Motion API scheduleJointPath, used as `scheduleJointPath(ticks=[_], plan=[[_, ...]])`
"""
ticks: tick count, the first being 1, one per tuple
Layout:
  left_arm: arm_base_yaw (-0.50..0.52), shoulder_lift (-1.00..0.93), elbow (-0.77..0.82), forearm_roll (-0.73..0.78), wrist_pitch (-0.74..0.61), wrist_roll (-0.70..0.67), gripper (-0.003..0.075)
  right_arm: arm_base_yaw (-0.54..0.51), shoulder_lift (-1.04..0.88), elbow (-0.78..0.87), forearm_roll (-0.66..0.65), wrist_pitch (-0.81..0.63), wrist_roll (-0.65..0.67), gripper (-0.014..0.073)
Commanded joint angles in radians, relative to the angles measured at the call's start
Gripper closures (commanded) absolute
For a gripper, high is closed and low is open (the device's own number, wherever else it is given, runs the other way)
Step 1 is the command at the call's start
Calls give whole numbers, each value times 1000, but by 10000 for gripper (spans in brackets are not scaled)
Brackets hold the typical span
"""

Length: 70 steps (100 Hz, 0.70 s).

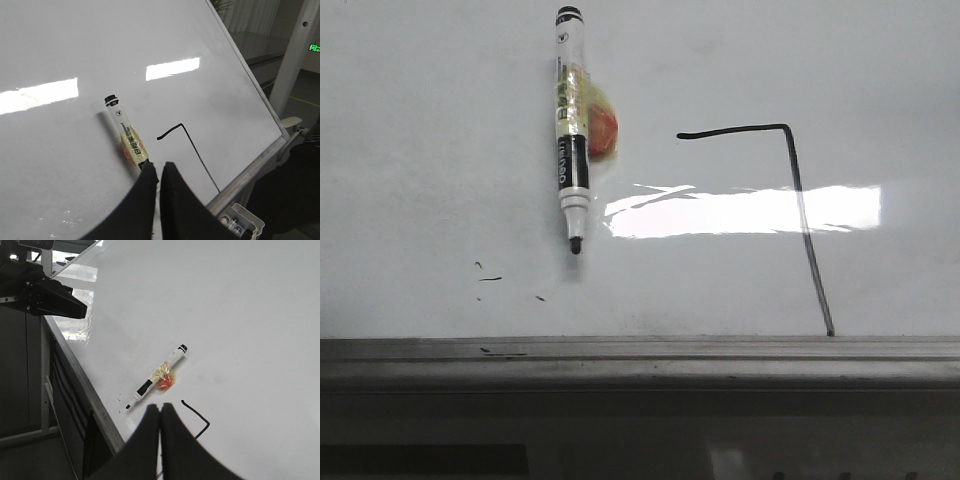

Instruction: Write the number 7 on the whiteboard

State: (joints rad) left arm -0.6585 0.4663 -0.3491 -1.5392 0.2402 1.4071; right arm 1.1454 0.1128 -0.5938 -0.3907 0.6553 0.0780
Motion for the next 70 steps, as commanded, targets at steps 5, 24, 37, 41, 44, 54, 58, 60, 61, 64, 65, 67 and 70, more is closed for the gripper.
scheduleJointPath(ticks=[5, 24, 37, 41, 44, 54, 58, 60, 61, 64, 65, 67, 70], plan=[[1, -3, -20, -19, 7, -3, 741, -9, 14, -21, -29, -69, 1, 638], [2, -78, 2, 95, -98, 12, 741, -9, 14, -21, -29, -69, 1, 638], [64, -156, 45, 382, -118, -109, 741, -9, 14, -21, -29, -69, 1, 638], [103, -184, 62, 490, -133, -213, 741, -9, 14, -21, -29, -69, 1, 638], [153, -210, 76, 576, -138, -309, 741, -9, 14, -21, -29, -69, 1, 638], [330, -290, 115, 770, -138, -535, 741, -9, 14, -21, -29, -69, 1, 638], [397, -328, 130, 841, -134, -637, 741, -9, 14, -21, -29, -69, 1, 638], [435, -347, 139, 884, -132, -686, 741, -9, 14, -21, -29, -69, 1, 638], [459, -353, 145, 912, -129, -702, 741, -9, 14, -21, -29, -69, 1, 638], [504, -377, 157, 972, -121, -778, 741, -9, 14, -21, -29, -69, 1, 638], [514, -389, 160, 986, -118, -791, 741, -9, 14, -21, -29, -69, 1, 638], [544, -406, 169, 1025, -104, -827, 741, -9, 14, -21, -29, -69, 1, 638], [584, -425, 181, 1063, -83, -861, 741, -9, 14, -21, -29, -69, 1, 638]])
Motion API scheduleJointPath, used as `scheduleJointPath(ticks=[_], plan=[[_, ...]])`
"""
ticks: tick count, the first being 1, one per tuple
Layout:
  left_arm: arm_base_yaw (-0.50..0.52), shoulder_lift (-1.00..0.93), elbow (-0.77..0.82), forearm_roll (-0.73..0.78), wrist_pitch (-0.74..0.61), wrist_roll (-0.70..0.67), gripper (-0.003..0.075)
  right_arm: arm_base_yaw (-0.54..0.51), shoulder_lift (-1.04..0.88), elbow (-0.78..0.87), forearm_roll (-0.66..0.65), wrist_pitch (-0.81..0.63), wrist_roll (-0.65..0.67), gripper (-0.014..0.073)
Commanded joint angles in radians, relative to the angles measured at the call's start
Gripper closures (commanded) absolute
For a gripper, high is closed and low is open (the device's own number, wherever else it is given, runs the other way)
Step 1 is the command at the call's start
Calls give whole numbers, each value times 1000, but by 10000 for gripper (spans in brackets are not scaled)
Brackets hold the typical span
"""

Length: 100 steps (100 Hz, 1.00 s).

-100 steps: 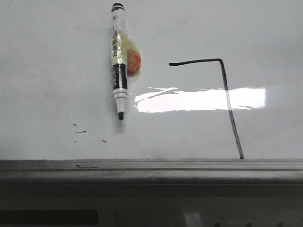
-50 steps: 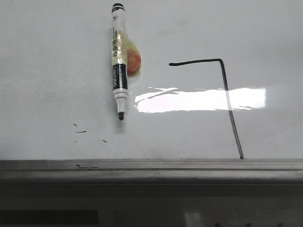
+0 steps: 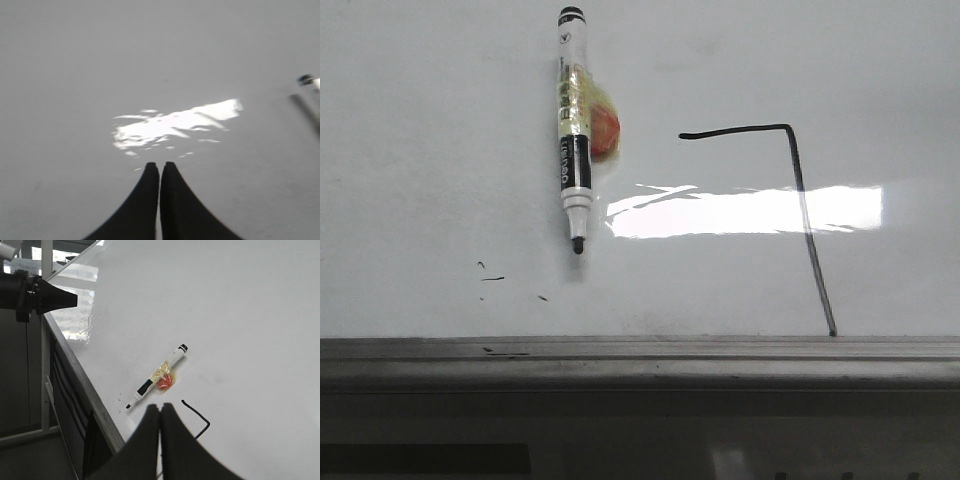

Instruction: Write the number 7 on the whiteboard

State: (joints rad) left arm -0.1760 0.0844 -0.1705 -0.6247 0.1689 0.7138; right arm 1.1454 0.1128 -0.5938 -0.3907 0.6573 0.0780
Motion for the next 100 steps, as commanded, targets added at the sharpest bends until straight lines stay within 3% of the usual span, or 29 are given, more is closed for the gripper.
scheduleJointPath(ticks=[1, 16, 31, 38, 63, 100], plan=[[108, -48, 6, 163, -2, -180, 741, -9, 14, -21, -29, -71, 1, 638], [152, -121, 67, 265, 23, -285, 741, -9, 14, -21, -29, -71, 1, 638], [103, -117, 74, 503, 16, -575, 741, -9, 14, -21, -29, -71, 1, 638], [78, -117, 79, 547, 24, -651, 741, -9, 14, -21, -29, -71, 1, 638], [36, -117, 196, 527, 73, -664, 741, -9, 14, -21, -29, -71, 1, 638], [37, -117, 194, 530, 72, -664, 741, -9, 14, -21, -29, -71, 1, 638]])
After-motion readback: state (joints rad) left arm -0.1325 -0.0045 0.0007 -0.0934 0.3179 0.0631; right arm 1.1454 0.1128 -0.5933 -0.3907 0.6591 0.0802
